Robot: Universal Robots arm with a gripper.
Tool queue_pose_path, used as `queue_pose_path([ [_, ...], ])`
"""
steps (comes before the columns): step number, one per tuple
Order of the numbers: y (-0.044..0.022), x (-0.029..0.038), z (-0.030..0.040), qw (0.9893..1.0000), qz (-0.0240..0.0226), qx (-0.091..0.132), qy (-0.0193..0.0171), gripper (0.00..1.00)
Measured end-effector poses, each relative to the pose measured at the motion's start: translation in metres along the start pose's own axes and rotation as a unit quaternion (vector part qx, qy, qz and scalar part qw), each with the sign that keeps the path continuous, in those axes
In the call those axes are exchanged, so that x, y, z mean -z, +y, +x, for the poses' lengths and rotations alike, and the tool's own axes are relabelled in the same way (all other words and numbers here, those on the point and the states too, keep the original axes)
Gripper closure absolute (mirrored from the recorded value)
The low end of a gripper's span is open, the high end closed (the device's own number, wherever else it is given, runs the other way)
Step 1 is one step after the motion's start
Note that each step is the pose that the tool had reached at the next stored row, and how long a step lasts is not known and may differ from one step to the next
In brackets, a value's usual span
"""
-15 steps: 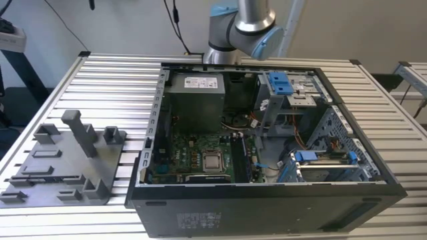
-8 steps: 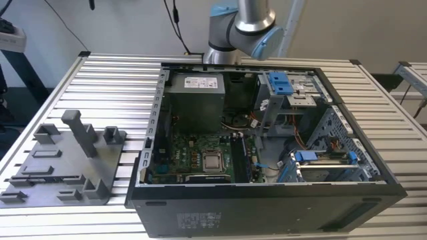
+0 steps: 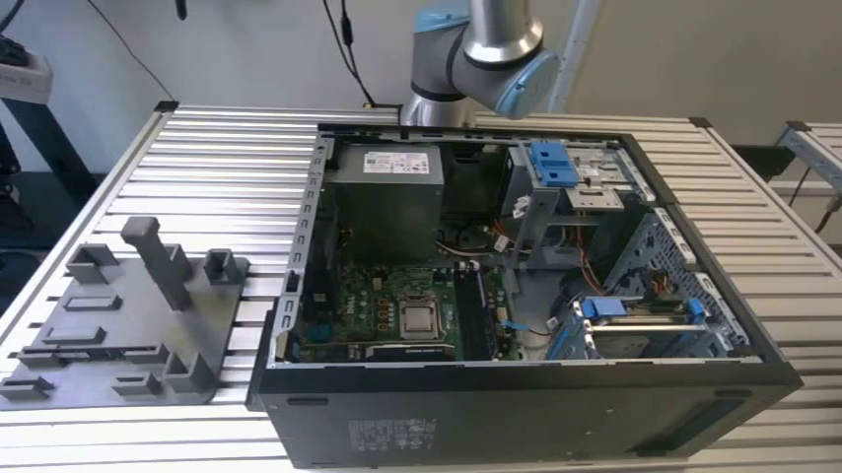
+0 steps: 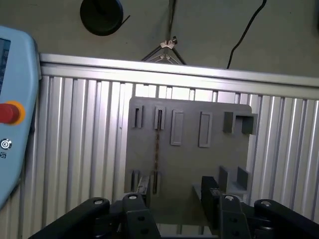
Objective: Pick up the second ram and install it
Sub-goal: 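Pick up the second ram and move it above second insertion slot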
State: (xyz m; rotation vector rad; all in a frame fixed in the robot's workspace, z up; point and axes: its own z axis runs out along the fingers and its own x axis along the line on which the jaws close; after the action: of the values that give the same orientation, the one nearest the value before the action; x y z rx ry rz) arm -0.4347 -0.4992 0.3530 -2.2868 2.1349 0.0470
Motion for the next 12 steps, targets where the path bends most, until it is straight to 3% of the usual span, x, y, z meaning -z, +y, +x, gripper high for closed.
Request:
queue_pose_path([
  [12,0.0,-0.0099,0.0002,1.0,0.0,0.0,0.0016,0.46],
])
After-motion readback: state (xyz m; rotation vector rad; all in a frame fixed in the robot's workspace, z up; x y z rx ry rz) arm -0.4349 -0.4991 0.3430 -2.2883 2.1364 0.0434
